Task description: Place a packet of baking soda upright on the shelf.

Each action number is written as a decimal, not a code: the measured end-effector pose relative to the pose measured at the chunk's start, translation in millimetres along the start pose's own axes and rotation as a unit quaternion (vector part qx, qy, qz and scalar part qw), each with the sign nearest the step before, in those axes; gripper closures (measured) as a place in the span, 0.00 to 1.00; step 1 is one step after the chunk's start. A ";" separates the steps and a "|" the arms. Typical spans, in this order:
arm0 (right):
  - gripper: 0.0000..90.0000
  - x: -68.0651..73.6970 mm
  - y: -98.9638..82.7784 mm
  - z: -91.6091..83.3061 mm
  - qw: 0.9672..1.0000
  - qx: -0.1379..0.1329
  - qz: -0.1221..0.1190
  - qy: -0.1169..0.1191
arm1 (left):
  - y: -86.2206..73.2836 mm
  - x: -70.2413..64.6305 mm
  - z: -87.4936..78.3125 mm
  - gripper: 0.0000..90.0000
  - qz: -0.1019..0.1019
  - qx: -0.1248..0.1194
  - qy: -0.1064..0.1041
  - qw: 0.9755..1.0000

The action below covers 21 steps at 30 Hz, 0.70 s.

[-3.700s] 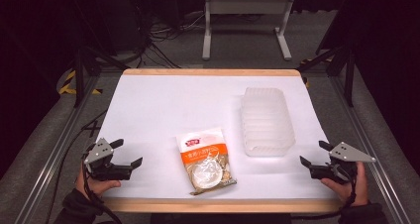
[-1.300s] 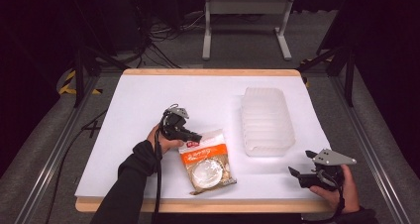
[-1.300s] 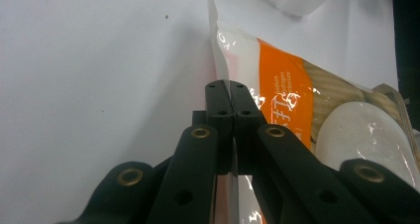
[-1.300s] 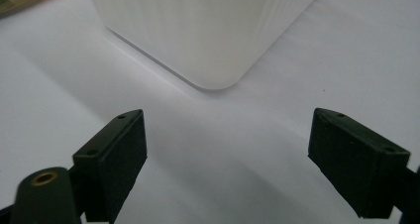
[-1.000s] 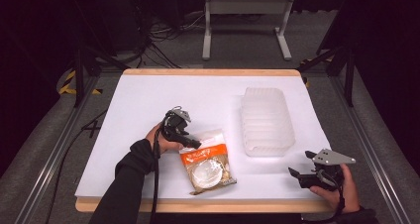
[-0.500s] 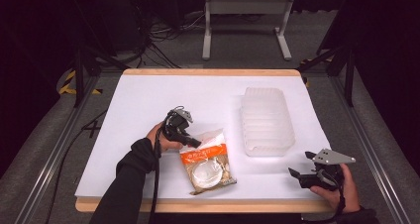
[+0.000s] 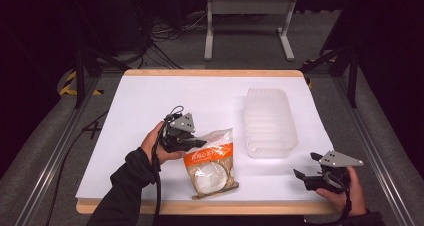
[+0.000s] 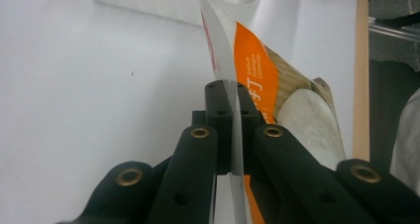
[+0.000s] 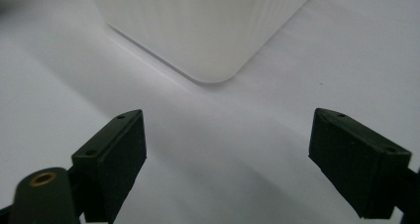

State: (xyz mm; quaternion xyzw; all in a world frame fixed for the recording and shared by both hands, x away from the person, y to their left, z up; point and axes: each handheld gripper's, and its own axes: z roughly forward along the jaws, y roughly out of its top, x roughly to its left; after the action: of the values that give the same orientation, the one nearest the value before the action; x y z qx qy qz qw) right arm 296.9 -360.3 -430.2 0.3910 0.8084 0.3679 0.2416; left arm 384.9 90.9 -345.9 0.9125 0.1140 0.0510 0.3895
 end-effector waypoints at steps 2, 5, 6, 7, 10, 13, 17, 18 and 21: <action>0.17 -1.6 0.1 -0.8 1.000 -0.005 0.005 -0.003 | 4.9 -8.5 -4.6 1.00 0.011 -0.010 0.003 1.000; 0.17 -2.1 0.4 -1.4 1.000 -0.008 0.006 -0.005 | 8.1 -13.9 -7.1 1.00 0.019 -0.018 0.004 1.000; 0.17 -2.6 0.5 -1.9 1.000 -0.010 0.006 -0.005 | 9.8 -16.9 -8.0 1.00 0.021 -0.022 0.007 1.000; 0.17 -2.9 0.7 -2.2 1.000 -0.011 0.006 -0.005 | 11.4 -19.7 -8.6 1.00 0.024 -0.024 0.008 0.999; 0.17 -3.0 1.4 -3.0 1.000 -0.014 0.006 -0.008 | 15.4 -27.3 -10.1 1.00 0.033 -0.039 0.009 0.999; 0.17 -3.2 1.9 -2.5 1.000 -0.014 0.004 -0.011 | 19.0 -34.9 -10.9 1.00 0.039 -0.054 0.011 0.998; 0.17 -3.1 1.5 -2.3 1.000 -0.015 0.004 -0.011 | 21.6 -40.1 -10.9 1.00 0.041 -0.063 0.019 0.997; 0.17 -3.2 1.3 -2.5 1.000 -0.014 0.004 -0.011 | 22.0 -41.9 -11.2 1.00 0.039 -0.069 0.034 0.996; 0.17 -3.9 0.7 -3.3 1.000 -0.016 0.006 -0.010 | 23.4 -44.7 -13.1 1.00 0.040 -0.086 0.038 0.995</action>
State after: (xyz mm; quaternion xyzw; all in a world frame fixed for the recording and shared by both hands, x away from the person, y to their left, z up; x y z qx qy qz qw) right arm 297.2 -364.5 -427.2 0.3953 0.7977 0.3780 0.2540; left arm 343.2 73.3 -320.0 0.8770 0.0877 0.1106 0.4593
